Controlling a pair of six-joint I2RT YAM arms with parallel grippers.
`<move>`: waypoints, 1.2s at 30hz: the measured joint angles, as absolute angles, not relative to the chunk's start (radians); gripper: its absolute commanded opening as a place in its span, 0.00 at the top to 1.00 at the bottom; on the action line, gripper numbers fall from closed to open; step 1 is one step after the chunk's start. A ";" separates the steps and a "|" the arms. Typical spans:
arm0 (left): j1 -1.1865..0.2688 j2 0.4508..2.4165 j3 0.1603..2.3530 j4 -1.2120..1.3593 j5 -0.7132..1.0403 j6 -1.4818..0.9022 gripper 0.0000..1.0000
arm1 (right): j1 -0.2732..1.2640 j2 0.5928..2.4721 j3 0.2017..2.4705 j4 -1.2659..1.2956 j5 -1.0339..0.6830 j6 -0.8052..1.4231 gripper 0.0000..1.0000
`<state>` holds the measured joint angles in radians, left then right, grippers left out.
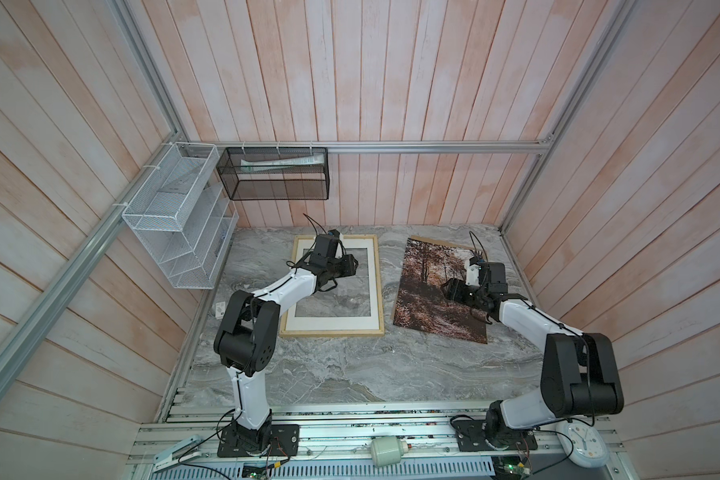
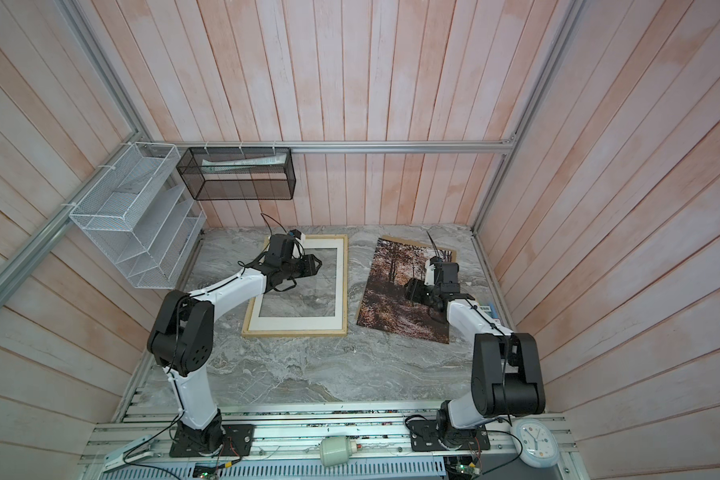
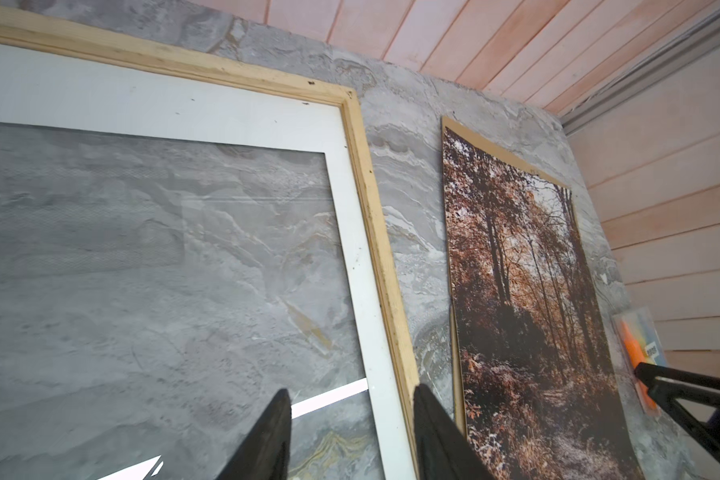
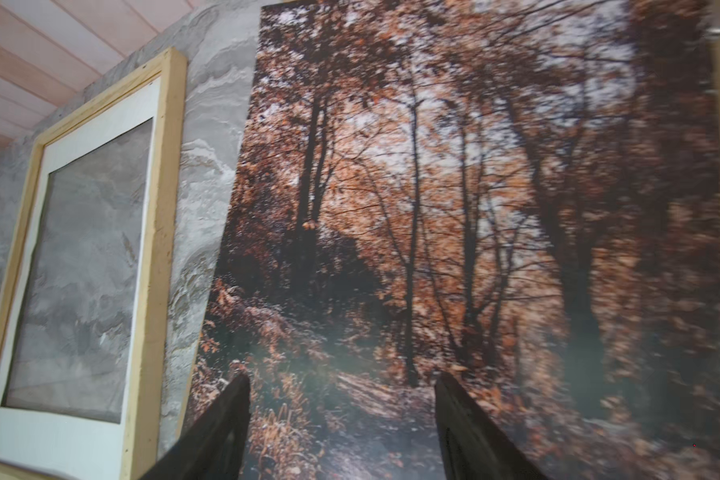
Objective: Put the photo into the frame
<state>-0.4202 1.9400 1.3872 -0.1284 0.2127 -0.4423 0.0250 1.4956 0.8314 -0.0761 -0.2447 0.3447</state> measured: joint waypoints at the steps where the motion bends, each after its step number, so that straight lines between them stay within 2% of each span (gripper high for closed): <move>1: -0.443 1.971 1.412 -0.129 0.217 -0.447 0.51 | -0.001 1.494 0.830 -0.086 -0.224 0.342 0.29; 14: -0.675 2.187 1.635 -0.222 0.272 -0.456 0.51 | -0.200 1.492 0.761 -0.128 -0.112 0.340 0.29; 20: -0.686 2.217 1.655 -0.256 0.273 -0.456 0.51 | -0.264 1.493 0.708 -0.116 -0.118 0.340 0.29; 36: -0.700 2.254 1.663 -0.284 0.284 -0.457 0.51 | -0.283 1.537 0.699 -0.046 -0.246 0.334 0.35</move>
